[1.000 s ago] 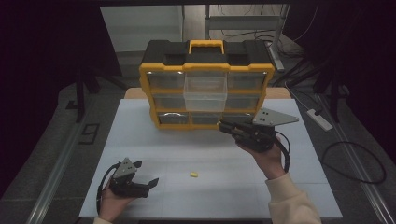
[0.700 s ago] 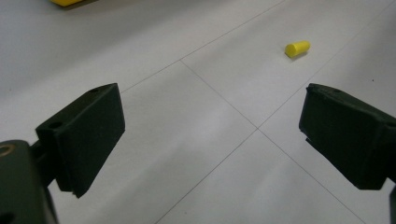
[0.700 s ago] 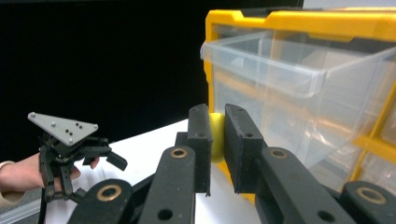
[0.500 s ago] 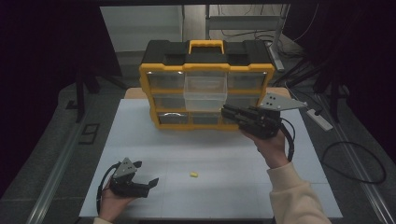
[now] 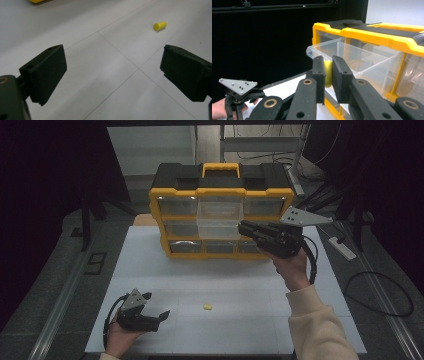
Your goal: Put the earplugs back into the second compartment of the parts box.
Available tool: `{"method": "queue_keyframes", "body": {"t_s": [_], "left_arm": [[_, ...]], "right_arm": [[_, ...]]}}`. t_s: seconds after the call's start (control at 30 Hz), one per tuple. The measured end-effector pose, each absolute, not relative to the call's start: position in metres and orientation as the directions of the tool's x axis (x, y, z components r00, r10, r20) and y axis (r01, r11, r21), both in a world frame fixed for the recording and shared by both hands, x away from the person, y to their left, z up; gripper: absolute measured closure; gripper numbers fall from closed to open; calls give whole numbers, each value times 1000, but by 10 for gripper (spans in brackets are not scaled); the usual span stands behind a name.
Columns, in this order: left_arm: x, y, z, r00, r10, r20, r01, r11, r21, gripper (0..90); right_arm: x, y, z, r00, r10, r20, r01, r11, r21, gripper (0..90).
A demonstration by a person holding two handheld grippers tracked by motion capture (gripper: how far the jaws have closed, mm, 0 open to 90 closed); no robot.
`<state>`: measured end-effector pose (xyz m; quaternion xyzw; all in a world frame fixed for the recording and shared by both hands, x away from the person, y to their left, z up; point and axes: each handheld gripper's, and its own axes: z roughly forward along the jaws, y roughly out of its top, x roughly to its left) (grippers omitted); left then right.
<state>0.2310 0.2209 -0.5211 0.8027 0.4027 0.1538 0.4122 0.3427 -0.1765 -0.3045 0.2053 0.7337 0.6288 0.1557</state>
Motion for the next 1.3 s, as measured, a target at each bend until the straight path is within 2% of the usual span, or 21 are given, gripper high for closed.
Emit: {"method": "queue_keyframes", "body": {"t_s": [0.37,0.53,1.17,1.23,1.27,1.3], "left_arm": [[231,221,-521,629,773,-82,518,-338,785,68],[231,221,-521,628,774,-83,520,-337,785,68],[231,222,-521,624,777,-82,522,-336,784,68],[231,221,-521,623,778,-81,522,-336,784,68],[231,221,-521,623,778,-81,522,-336,784,68],[231,221,-521,623,778,-81,522,-336,784,68]], "right_arm": [[360,-167,-291,-854,519,32,114,127,985,804],[368,-163,-290,-819,573,30,115,112,987,805],[393,-148,-291,-805,593,26,149,161,976,789],[393,-148,-291,-807,591,19,148,171,974,776],[393,-148,-291,-812,584,20,148,172,974,707],[393,-148,-291,-812,584,20,148,172,974,707]]}}
